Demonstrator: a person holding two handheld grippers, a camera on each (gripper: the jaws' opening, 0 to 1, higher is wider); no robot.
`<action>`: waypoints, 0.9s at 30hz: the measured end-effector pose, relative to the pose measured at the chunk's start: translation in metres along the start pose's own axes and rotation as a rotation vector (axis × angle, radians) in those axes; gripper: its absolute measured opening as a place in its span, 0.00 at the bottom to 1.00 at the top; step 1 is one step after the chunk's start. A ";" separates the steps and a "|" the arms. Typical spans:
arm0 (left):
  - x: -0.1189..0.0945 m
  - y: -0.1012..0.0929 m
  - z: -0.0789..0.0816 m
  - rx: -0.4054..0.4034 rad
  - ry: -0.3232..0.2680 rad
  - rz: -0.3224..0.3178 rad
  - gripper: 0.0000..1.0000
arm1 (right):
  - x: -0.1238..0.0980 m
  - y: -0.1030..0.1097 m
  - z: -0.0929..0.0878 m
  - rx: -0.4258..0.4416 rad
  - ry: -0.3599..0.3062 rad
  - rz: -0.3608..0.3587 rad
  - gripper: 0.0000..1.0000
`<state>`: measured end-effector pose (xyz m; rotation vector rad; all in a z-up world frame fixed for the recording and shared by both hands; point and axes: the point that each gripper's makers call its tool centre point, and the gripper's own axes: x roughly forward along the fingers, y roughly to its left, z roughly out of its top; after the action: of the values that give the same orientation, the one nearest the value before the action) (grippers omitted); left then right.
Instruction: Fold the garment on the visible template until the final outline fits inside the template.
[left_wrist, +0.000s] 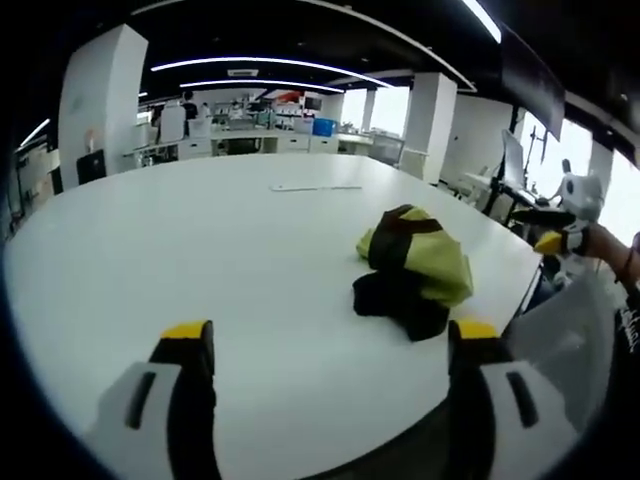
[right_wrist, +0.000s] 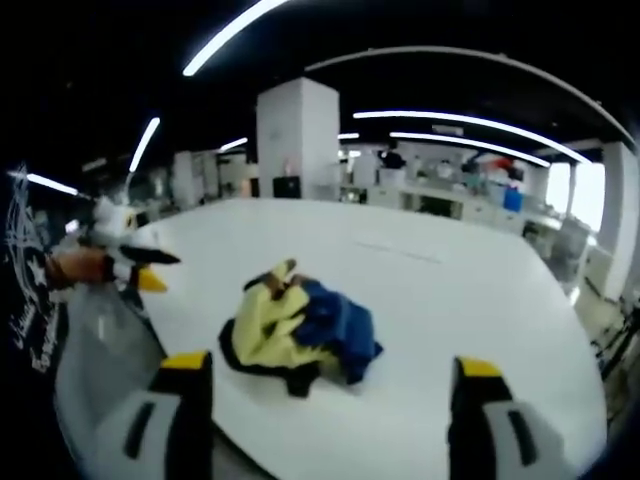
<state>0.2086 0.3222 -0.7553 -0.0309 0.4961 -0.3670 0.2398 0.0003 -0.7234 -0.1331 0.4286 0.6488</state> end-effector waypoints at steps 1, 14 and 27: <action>0.000 0.000 0.000 0.006 0.001 -0.003 0.94 | 0.001 -0.001 0.001 -0.002 -0.006 0.001 0.99; 0.011 -0.018 0.012 0.041 -0.009 -0.057 0.83 | 0.004 -0.005 0.006 -0.007 -0.034 0.019 0.93; 0.021 -0.029 0.034 0.092 -0.005 -0.081 0.78 | 0.021 0.002 0.012 0.028 -0.063 0.054 0.82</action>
<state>0.2320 0.2859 -0.7317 0.0373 0.4734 -0.4691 0.2572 0.0165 -0.7212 -0.0745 0.3810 0.6976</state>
